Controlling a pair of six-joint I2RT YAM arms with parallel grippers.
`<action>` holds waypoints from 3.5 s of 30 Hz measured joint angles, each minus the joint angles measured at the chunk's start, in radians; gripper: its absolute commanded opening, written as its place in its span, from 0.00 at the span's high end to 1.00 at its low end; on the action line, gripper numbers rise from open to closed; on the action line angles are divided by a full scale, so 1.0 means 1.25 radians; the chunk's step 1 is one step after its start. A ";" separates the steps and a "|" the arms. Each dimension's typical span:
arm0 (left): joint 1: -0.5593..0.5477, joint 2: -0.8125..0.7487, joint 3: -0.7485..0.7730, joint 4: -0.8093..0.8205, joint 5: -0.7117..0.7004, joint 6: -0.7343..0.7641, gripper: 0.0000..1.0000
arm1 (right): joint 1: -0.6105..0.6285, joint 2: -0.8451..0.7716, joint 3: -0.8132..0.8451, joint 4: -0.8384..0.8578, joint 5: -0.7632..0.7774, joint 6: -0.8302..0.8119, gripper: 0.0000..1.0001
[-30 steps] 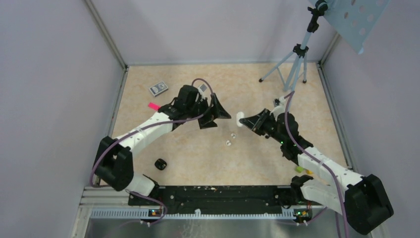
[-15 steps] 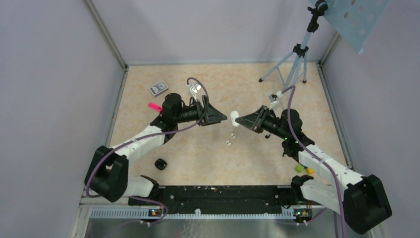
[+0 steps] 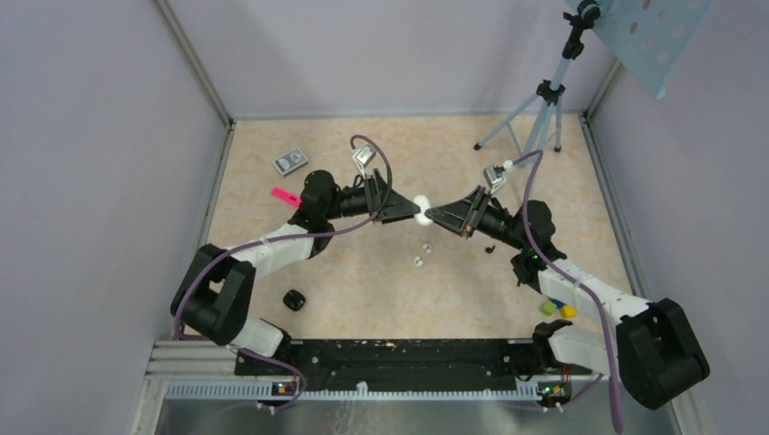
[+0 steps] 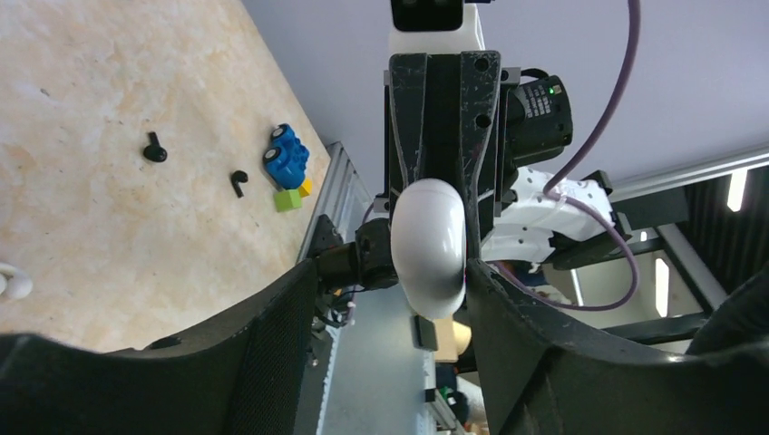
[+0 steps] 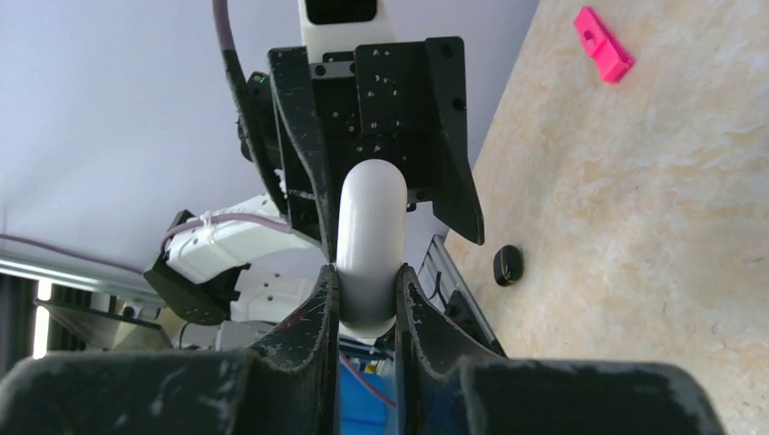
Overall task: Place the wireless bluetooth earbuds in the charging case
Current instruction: Pass from the right arm to the left, then open the charging case to the charging case.
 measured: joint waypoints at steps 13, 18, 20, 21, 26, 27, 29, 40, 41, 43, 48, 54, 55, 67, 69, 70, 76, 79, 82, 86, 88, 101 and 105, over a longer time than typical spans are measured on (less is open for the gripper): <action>-0.007 0.031 0.010 0.089 0.016 -0.088 0.76 | -0.003 0.026 -0.008 0.048 -0.018 0.025 1.00; -0.008 0.033 0.010 0.094 0.016 -0.103 1.00 | -0.003 0.026 -0.008 0.047 -0.016 0.020 0.85; -0.008 0.033 0.010 0.083 0.016 -0.096 1.00 | -0.003 0.026 -0.008 0.042 -0.013 0.015 0.73; -0.008 0.033 0.010 0.074 0.016 -0.088 1.00 | -0.003 0.026 -0.009 0.036 -0.012 0.013 0.71; -0.008 0.034 0.010 0.047 0.016 -0.058 1.00 | -0.003 0.020 -0.014 0.000 0.004 0.005 0.64; -0.008 0.036 0.011 0.040 0.017 -0.052 1.00 | -0.003 0.016 -0.016 -0.010 0.010 0.004 0.63; -0.008 0.043 0.020 0.016 0.026 -0.037 1.00 | -0.003 0.003 -0.024 -0.036 0.031 0.002 0.60; -0.008 0.050 0.036 -0.038 0.052 0.004 1.00 | -0.007 -0.028 -0.041 -0.097 0.079 -0.006 0.54; -0.007 0.050 0.036 -0.038 0.052 0.002 1.00 | -0.008 -0.028 -0.041 -0.099 0.081 -0.008 0.53; -0.005 0.052 0.036 -0.038 0.053 -0.001 1.00 | -0.008 -0.028 -0.041 -0.104 0.085 -0.011 0.53; -0.004 0.058 0.041 -0.041 0.053 -0.003 1.00 | -0.015 -0.028 -0.041 -0.118 0.092 -0.020 0.53; -0.002 0.059 0.057 -0.036 0.068 -0.019 1.00 | -0.039 -0.033 -0.056 -0.143 0.110 -0.039 0.53; -0.002 0.059 0.059 -0.032 0.069 -0.023 1.00 | -0.042 -0.033 -0.062 -0.146 0.109 -0.040 0.53; -0.008 0.033 0.089 -0.122 0.100 0.016 1.00 | -0.077 -0.125 -0.071 -0.239 0.103 -0.111 0.45; -0.008 0.021 0.117 -0.186 0.100 0.054 1.00 | -0.079 -0.137 -0.048 -0.260 0.092 -0.138 0.43; -0.008 0.018 0.130 -0.212 0.100 0.070 1.00 | -0.079 -0.138 -0.031 -0.272 0.086 -0.151 0.42; -0.008 0.012 0.159 -0.297 0.100 0.125 1.00 | -0.074 -0.131 0.090 -0.345 0.061 -0.242 0.37; -0.008 0.012 0.159 -0.318 0.100 0.132 1.00 | -0.062 -0.121 0.127 -0.360 0.054 -0.271 0.36; -0.008 0.012 0.159 -0.327 0.100 0.137 1.00 | -0.041 -0.098 0.146 -0.366 0.046 -0.288 0.36; -0.008 0.012 0.159 -0.336 0.100 0.142 1.00 | -0.007 -0.068 0.150 -0.371 0.046 -0.299 0.36; -0.008 0.012 0.159 -0.338 0.100 0.142 1.00 | 0.001 -0.061 0.150 -0.376 0.046 -0.303 0.36; -0.008 0.012 0.162 -0.356 0.094 0.144 1.00 | 0.003 -0.051 0.149 -0.424 0.071 -0.321 0.37; -0.008 0.012 0.163 -0.363 0.091 0.145 1.00 | 0.002 -0.051 0.149 -0.438 0.074 -0.328 0.37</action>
